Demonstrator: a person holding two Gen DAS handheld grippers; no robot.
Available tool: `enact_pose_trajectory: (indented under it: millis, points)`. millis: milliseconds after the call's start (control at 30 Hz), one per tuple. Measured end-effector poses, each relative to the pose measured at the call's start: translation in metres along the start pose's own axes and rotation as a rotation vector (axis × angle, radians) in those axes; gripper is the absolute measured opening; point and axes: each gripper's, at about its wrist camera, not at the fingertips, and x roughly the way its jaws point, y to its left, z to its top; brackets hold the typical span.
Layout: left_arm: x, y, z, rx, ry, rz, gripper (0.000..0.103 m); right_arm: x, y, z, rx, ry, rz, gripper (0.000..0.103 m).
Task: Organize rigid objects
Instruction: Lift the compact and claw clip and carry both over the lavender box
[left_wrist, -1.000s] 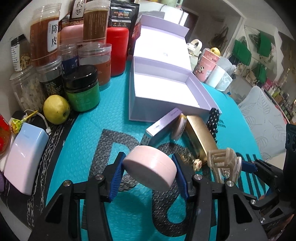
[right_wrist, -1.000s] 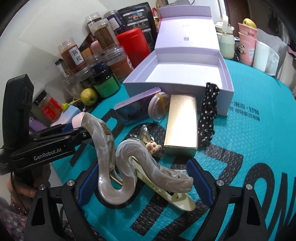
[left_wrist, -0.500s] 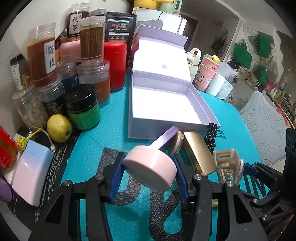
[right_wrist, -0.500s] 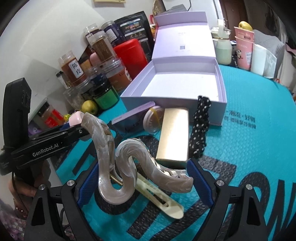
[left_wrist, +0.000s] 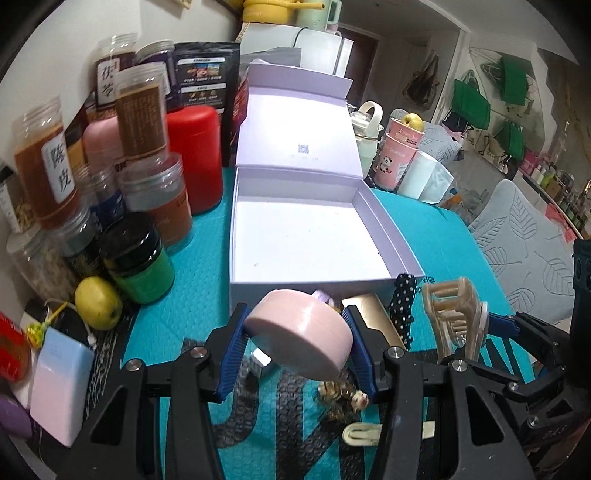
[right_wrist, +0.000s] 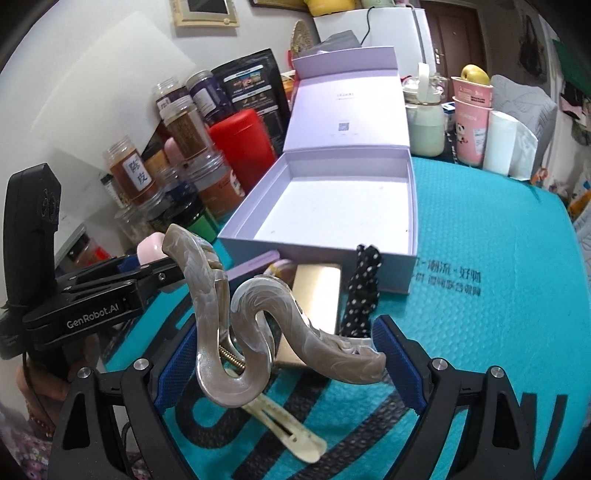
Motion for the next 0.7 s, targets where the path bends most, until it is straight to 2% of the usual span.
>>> enact_pose_trajectory:
  millis: [300,700]
  points:
    - [0.017,-0.010,0.020,0.003,0.012,-0.021,0.051,0.005,-0.019,0.017,0.013,-0.009,0.026,0.091]
    - [0.041,-0.016,0.048,0.042,0.025,-0.023,0.051,0.016,-0.038,0.051,-0.019,-0.028,0.000,0.091]
